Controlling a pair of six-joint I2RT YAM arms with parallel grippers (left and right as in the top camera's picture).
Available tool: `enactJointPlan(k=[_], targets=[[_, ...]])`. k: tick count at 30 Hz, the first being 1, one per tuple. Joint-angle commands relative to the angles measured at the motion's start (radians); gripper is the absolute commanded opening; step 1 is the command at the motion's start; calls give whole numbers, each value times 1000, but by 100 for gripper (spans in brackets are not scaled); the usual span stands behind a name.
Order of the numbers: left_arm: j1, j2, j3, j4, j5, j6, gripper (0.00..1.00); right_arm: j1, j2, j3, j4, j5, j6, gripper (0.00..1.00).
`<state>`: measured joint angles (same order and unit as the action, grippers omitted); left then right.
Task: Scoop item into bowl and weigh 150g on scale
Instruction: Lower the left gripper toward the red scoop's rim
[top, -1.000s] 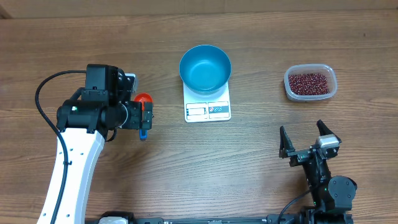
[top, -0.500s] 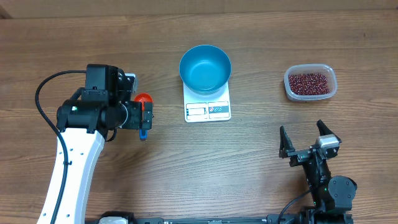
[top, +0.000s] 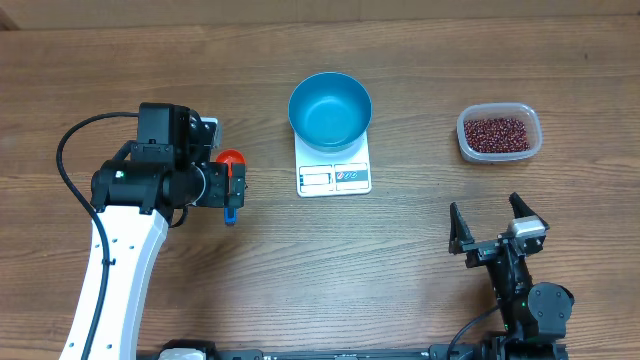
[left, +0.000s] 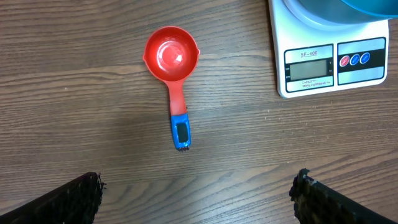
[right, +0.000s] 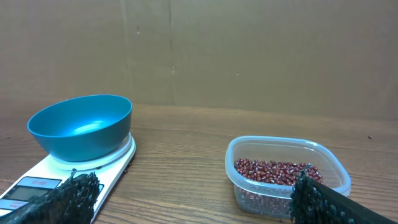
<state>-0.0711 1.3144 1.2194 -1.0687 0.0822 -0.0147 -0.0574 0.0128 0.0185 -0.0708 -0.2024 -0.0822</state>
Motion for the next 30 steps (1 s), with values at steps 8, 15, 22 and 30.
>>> enactJointPlan(k=[8,15,22,30], targets=[[5,10,26,10,14,23,100,6,-10,-11,5,7,3,100],[5,54,26,6,15,22,100,6,-10,-11,5,7,3,100],[5,94,26,7,15,23,100,6,-10,-11,5,7,3,100],[5,118,26,7,15,23,99,6,-10,-11,5,7,3,100]])
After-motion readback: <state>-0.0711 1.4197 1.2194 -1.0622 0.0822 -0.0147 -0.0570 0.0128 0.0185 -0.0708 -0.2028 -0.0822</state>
